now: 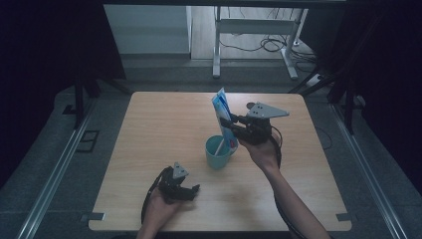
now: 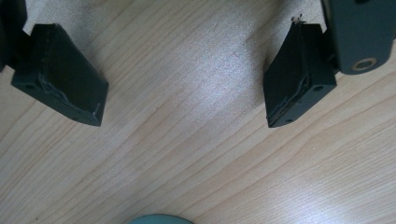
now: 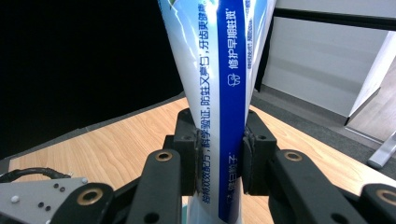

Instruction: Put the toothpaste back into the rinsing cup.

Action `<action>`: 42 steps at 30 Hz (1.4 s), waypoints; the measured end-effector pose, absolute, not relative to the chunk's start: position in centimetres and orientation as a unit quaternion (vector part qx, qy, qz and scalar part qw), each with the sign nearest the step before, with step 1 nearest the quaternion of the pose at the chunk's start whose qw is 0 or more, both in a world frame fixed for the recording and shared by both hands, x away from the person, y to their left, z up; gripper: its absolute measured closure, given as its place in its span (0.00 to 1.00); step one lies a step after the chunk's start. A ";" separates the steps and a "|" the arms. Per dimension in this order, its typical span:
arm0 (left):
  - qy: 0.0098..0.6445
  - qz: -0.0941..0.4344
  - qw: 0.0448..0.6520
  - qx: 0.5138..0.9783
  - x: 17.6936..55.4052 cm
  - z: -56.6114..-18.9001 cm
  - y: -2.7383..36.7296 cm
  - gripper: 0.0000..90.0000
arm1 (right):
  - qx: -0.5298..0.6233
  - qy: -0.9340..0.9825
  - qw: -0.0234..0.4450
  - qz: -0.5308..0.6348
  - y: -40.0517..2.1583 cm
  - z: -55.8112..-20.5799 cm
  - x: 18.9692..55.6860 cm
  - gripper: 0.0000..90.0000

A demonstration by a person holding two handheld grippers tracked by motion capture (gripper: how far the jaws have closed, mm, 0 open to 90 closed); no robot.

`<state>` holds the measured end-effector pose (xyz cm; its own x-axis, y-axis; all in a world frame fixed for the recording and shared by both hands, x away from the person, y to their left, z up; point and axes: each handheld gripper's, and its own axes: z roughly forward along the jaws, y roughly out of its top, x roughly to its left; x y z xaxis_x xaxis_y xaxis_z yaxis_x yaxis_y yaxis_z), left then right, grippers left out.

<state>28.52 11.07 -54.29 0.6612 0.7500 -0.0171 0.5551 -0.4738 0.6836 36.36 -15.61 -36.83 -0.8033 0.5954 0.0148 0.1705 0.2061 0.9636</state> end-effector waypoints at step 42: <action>0.385 0.144 0.338 0.846 28.5 -54.3 11.1 0.16 | 0.252 0.770 0.172 0.561 -12.6 -44.1 37.2 0.78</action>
